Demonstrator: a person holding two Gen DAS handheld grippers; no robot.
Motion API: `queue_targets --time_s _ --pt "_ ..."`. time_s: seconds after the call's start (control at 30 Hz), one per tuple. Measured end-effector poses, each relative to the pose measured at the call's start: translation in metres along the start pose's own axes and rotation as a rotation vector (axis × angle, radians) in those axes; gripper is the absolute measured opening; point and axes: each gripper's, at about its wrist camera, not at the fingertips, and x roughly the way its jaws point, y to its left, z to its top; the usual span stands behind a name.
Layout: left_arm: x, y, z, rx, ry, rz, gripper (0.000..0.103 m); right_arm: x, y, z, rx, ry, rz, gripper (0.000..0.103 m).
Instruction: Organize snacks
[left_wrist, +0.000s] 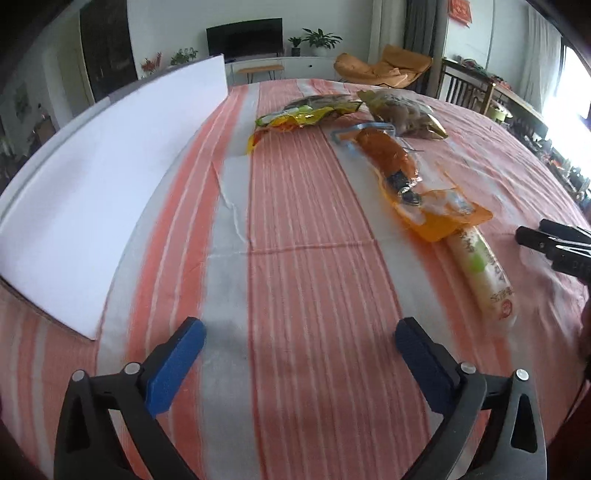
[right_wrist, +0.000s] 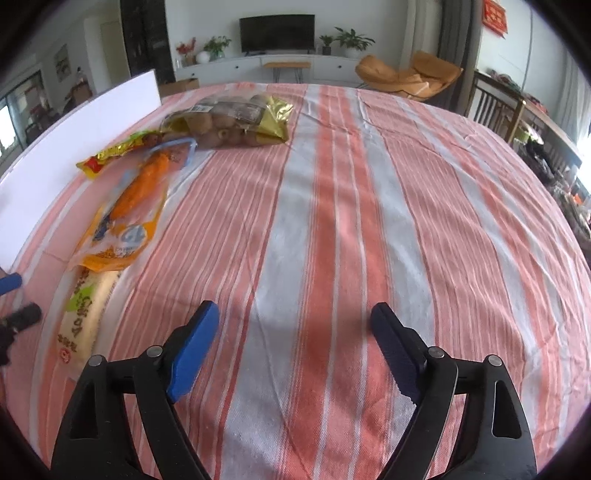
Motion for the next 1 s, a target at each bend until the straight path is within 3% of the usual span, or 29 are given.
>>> queue_targets --time_s 0.5,0.67,0.73,0.83,0.9,1.0 --pt "-0.002 0.006 0.003 0.0 -0.002 -0.004 0.103 -0.001 -0.001 -0.001 0.001 -0.001 0.002 0.087" --pt "-0.003 0.006 0.002 0.001 -0.003 -0.007 0.103 -0.001 0.0 -0.002 -0.002 0.006 0.009 0.092" --pt "-0.003 0.006 0.003 0.002 -0.004 -0.007 0.103 -0.003 0.003 0.001 0.026 0.063 0.014 0.091" --pt "-0.003 0.006 0.002 0.002 -0.004 -0.007 0.103 -0.021 0.025 0.001 0.11 0.064 0.285 0.088" --pt "-0.003 0.006 0.002 0.002 -0.004 -0.007 0.103 -0.028 0.049 0.003 0.063 0.068 0.348 0.088" --pt "-0.003 0.006 0.002 0.003 -0.005 -0.008 0.103 -0.025 0.091 0.008 -0.079 0.095 0.352 0.087"
